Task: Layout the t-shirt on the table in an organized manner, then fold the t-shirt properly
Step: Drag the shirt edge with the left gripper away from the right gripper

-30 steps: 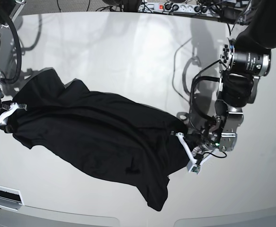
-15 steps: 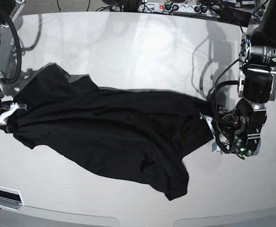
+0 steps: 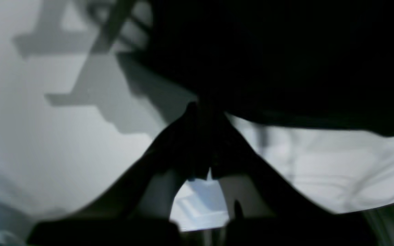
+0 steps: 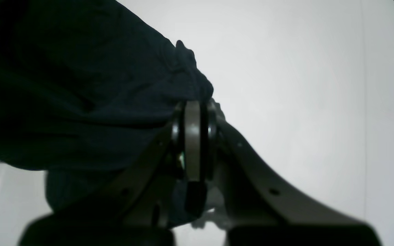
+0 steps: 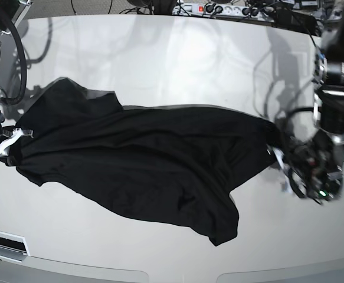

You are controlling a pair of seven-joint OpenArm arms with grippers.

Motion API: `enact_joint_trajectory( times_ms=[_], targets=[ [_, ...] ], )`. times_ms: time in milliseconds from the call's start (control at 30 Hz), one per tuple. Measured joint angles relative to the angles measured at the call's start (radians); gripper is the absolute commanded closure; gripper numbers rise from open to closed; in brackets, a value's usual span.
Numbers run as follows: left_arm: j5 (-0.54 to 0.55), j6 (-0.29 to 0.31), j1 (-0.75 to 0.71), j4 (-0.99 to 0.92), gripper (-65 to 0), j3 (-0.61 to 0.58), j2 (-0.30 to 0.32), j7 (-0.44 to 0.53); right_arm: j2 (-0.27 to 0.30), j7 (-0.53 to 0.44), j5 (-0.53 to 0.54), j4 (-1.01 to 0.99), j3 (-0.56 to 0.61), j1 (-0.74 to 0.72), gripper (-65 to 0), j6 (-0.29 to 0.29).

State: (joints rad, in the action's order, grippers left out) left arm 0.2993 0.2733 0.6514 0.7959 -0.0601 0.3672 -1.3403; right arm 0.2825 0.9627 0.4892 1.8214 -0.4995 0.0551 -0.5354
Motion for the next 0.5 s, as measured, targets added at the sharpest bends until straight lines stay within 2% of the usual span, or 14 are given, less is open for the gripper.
enact_joint_trajectory(
  times_ms=[200,367,467,500],
  targets=[
    [0.129,-0.003,0.098,0.002,0.0,0.0,0.048,0.008,0.0,0.0,-0.002,0.0,0.0,0.0,0.0,-0.02],
    [0.128,0.001,0.099,0.002,0.0,0.008,0.109,0.042,0.0,0.0,-0.002,0.0,0.0,0.0,0.0,-0.02],
    [0.127,0.005,0.07,0.002,0.0,0.073,0.139,0.061,0.0,0.0,-0.002,0.0,0.0,0.0,0.0,-0.021],
    [0.127,0.024,0.057,0.002,0.0,0.106,0.144,0.06,0.0,0.0,-0.002,0.0,0.0,0.0,0.0,-0.021]
  ],
)
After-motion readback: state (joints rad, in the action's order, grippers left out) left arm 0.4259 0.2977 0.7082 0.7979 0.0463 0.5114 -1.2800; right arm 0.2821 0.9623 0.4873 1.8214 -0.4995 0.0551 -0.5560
